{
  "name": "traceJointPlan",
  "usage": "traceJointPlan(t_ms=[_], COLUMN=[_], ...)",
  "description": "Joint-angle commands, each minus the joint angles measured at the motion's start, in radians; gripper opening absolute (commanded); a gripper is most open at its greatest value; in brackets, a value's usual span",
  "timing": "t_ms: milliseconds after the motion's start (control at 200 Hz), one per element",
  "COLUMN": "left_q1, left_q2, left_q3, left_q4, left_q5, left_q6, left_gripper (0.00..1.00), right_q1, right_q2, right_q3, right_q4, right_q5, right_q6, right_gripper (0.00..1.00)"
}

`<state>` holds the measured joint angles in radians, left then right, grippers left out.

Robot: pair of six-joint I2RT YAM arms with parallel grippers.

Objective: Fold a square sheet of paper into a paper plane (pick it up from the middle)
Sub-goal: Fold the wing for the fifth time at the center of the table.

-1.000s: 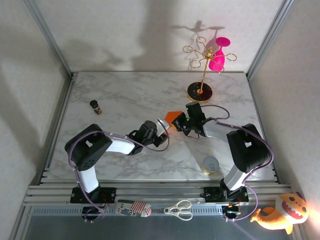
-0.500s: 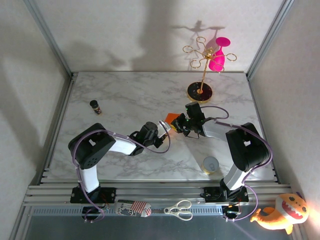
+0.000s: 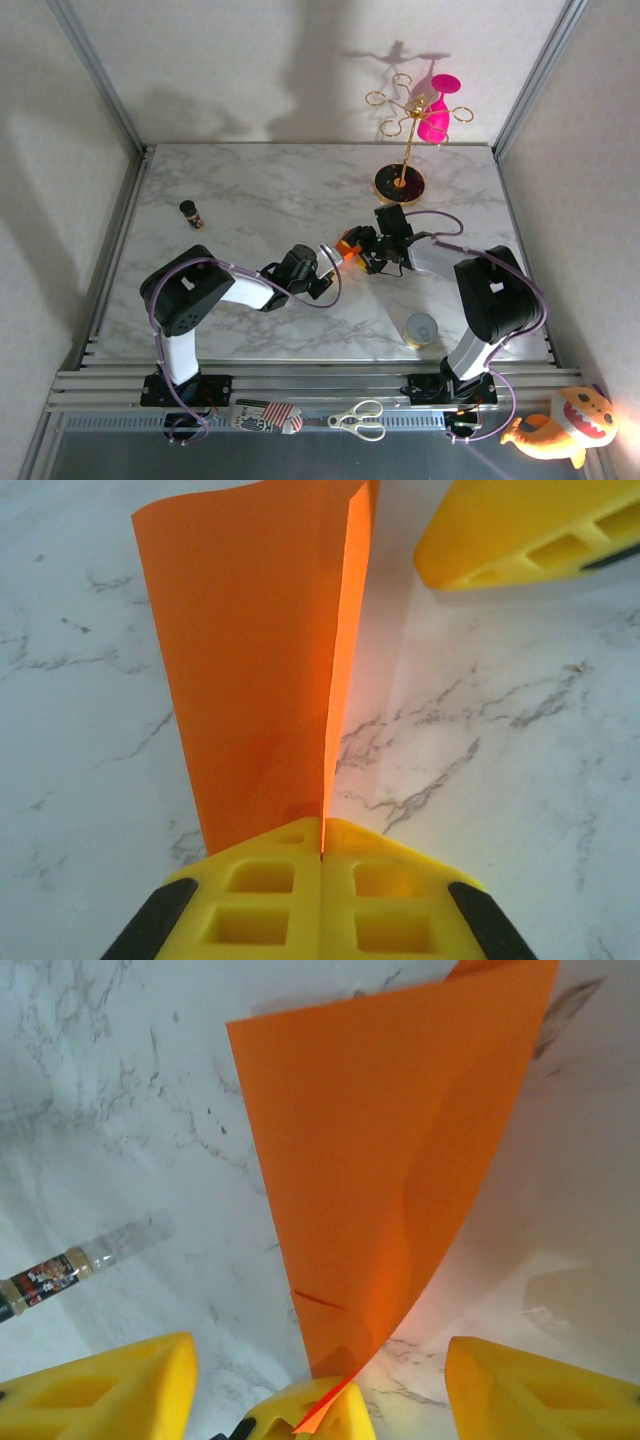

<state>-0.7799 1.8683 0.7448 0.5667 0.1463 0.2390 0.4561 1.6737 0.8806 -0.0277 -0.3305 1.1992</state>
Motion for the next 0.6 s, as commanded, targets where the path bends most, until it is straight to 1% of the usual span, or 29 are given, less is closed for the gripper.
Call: traceJointPlan(t_ms=[0,220,401,596], left_q1=[0.009,0.050,0.090,0.111], left_q2=[0.010,0.015,0.037,0.056], left_q3=[0.038,0.078,0.101,0.109], left_q4=[-0.063,-0.118,-0.141,-0.127], left_q5=[0.079,0.157,0.235,0.333], left_q6=[-0.040,-0.187,-0.343,-0.492], left_gripper=[0.00,0.00,0.00,0.00], right_q1=[-0.011,-0.024,-0.039,-0.044], right_q2=[-0.053,-0.105,-0.167,-0.178], right_q3=[0.012,-0.019,-0.093,-0.127], right_q4=[-0.048,-0.033,0.055,0.070], right_q5=[0.073,0.158,0.161,0.121], right_q6=[-0.047,-0.191,-0.315,-0.415], right_gripper=[0.70,0.71,0.71,0.71])
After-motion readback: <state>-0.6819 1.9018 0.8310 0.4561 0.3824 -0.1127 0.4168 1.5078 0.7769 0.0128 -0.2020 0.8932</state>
